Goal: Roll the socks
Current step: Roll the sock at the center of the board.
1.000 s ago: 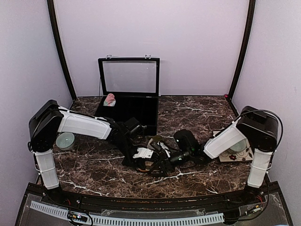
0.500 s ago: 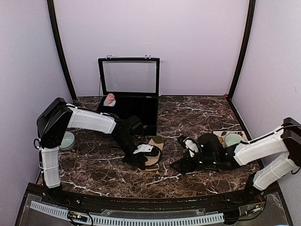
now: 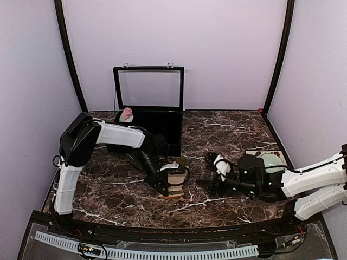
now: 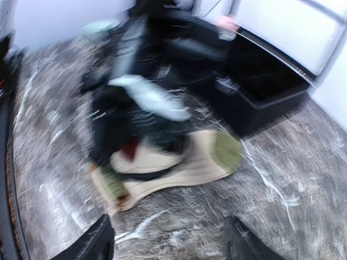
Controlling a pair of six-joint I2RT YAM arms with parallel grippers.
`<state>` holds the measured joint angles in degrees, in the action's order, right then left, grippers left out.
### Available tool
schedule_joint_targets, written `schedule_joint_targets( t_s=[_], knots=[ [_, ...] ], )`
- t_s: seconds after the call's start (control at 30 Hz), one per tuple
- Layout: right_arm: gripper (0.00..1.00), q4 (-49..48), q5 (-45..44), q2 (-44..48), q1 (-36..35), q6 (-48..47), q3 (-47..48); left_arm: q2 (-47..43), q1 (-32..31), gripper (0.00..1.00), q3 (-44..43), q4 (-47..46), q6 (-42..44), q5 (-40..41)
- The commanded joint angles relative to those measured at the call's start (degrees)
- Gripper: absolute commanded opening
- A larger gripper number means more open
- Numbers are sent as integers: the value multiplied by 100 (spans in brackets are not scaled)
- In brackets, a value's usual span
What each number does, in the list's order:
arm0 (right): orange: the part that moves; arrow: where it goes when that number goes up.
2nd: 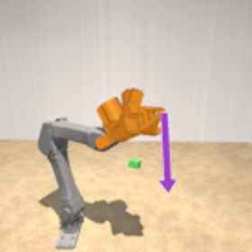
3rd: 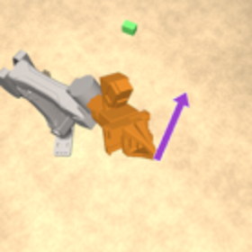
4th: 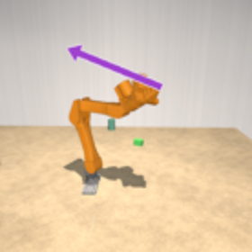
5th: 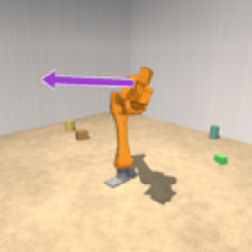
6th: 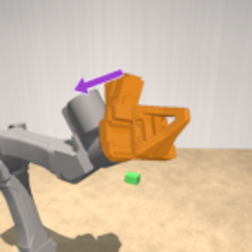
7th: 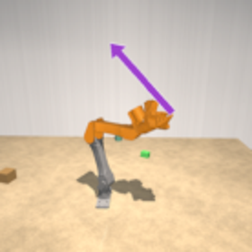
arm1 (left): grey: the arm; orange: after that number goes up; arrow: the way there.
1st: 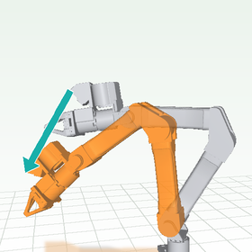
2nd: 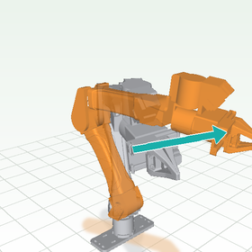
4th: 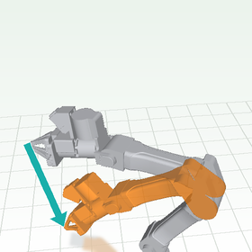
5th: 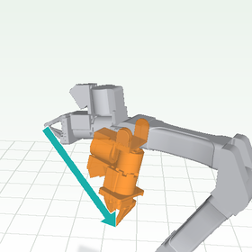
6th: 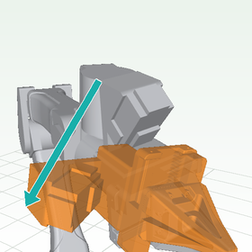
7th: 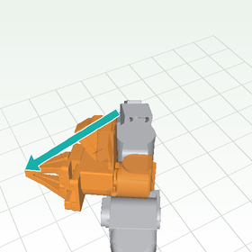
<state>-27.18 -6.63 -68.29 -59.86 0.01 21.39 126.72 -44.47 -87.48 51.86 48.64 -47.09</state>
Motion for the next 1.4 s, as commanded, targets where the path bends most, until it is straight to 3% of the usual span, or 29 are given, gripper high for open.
schedule_joint_targets(
  t_s=[0.0,0.23,0.6,0.97,1.1,1.2,1.37],
  knots=[
    [63,182,286,-573,-770,-1610,105,765,156,0,-277,836,-303,211],
    [51,314,385,-1589,-1364,-2402,810,1075,228,0,-549,1100,-351,108],
    [37,762,1044,-3098,-1079,-3428,2206,1168,236,0,-697,1102,-389,286],
    [37,646,976,-3464,-748,-3544,2236,1197,230,0,-713,1167,-281,308],
    [25,656,989,-3474,-705,-3435,2083,1197,234,0,-758,1174,-300,297],
    [1,655,1017,-3467,-694,-3291,1966,1179,267,9,-808,1136,-384,312],
    [0,566,977,-3646,-661,-2924,1797,995,336,26,-819,1072,-407,242]
  ],
)
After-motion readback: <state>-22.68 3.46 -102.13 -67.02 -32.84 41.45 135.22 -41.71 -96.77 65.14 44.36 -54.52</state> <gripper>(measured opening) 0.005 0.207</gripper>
